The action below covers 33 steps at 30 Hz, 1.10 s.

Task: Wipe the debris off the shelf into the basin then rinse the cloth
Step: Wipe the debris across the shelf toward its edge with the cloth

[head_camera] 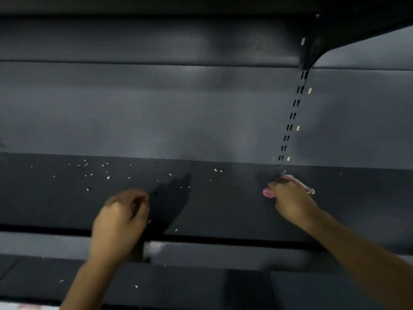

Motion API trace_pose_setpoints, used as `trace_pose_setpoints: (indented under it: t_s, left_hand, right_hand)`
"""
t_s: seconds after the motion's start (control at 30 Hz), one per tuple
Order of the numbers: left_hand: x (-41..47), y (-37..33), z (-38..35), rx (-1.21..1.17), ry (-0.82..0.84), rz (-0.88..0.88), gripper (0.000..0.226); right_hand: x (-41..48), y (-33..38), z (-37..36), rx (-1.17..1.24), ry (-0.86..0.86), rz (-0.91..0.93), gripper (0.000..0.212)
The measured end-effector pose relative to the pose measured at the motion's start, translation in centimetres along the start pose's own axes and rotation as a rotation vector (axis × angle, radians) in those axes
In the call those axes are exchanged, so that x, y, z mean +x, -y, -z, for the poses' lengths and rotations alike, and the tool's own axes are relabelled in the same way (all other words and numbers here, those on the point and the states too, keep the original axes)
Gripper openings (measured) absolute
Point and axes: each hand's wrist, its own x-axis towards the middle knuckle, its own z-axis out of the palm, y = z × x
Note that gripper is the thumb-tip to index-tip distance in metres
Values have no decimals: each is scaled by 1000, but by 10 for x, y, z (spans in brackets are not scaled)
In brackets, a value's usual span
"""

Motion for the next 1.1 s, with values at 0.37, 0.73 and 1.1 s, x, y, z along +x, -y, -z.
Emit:
trace_pose_setpoints:
  t_s: [0.37, 0.73, 1.1]
  left_hand:
    - [-5, 39, 1, 209, -10, 88, 13]
    - [-8, 26, 4, 216, -16, 90, 15]
    - [-5, 27, 4, 207, -23, 138, 20]
  right_hand:
    - [30, 104, -19, 599, -177, 157, 39]
    - [52, -9, -1, 244, -239, -60, 22]
    - [92, 127, -39, 355, -74, 353, 25]
